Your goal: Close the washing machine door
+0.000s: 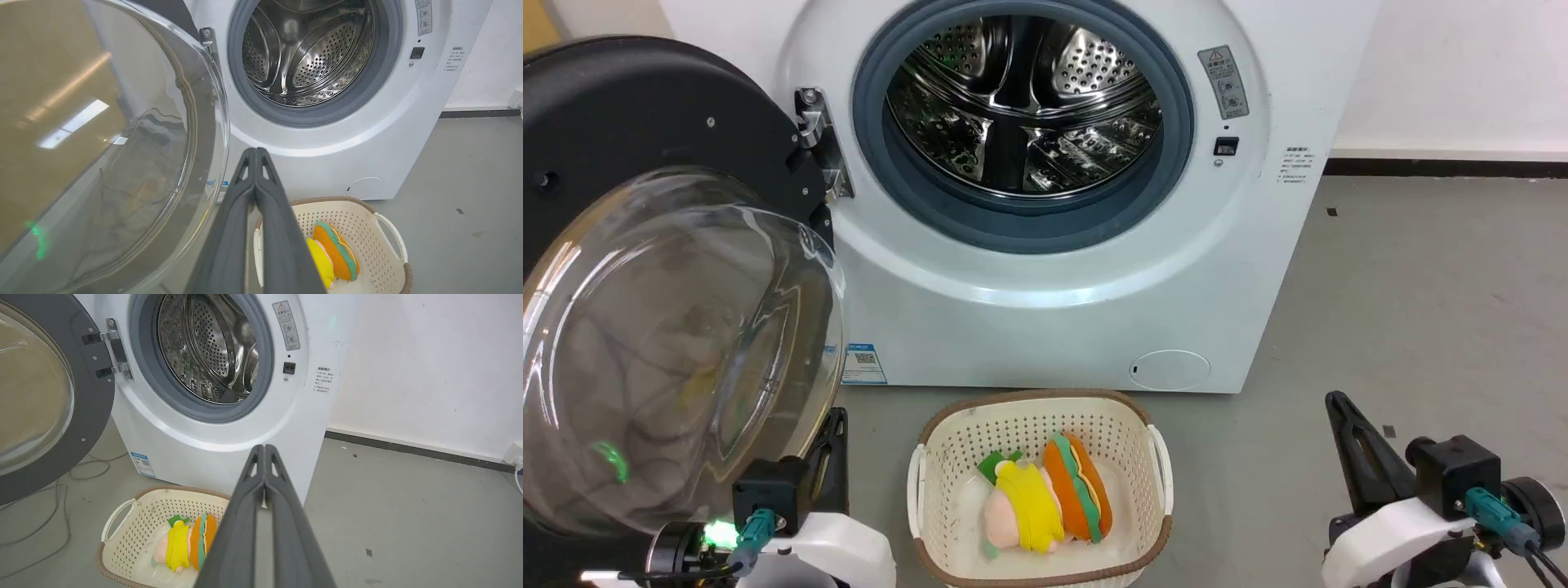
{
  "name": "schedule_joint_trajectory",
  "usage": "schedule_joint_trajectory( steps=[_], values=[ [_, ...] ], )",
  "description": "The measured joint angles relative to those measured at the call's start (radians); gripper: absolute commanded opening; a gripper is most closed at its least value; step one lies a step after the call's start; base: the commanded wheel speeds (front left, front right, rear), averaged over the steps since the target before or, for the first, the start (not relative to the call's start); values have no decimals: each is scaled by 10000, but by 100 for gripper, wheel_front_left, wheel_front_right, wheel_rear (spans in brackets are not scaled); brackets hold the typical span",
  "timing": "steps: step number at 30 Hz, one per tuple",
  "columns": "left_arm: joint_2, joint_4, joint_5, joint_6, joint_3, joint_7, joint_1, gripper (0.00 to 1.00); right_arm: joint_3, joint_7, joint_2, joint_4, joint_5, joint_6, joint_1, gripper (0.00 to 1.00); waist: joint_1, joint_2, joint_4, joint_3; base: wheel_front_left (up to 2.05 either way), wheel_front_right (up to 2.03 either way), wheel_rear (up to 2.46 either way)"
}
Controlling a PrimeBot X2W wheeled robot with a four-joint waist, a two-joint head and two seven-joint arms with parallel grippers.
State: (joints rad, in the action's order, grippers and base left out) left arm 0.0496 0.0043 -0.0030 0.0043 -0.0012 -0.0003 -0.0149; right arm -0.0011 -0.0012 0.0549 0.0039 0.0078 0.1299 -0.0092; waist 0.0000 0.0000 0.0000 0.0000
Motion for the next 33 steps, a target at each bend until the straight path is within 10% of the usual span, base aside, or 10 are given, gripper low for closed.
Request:
schedule_joint_trajectory(
  steps=[26, 27, 33],
  values=[
    [0, 0, 0, 0, -4, 0, 0, 0, 2, 0, 0, 0, 0, 0, 0, 0, 0, 0, 0, 0, 0, 0, 0],
    [0, 4, 0, 4, -4, 0, -3, 100, 0, 0, 0, 4, 4, 0, -1, 100, 1, 0, 0, 0, 0, 0, 0],
    [-2, 13, -4, 58, -33, -15, -6, 100, -33, -19, 0, 10, 48, 0, -1, 100, 0, 0, 1, 10, 0, 0, 0]
  ],
)
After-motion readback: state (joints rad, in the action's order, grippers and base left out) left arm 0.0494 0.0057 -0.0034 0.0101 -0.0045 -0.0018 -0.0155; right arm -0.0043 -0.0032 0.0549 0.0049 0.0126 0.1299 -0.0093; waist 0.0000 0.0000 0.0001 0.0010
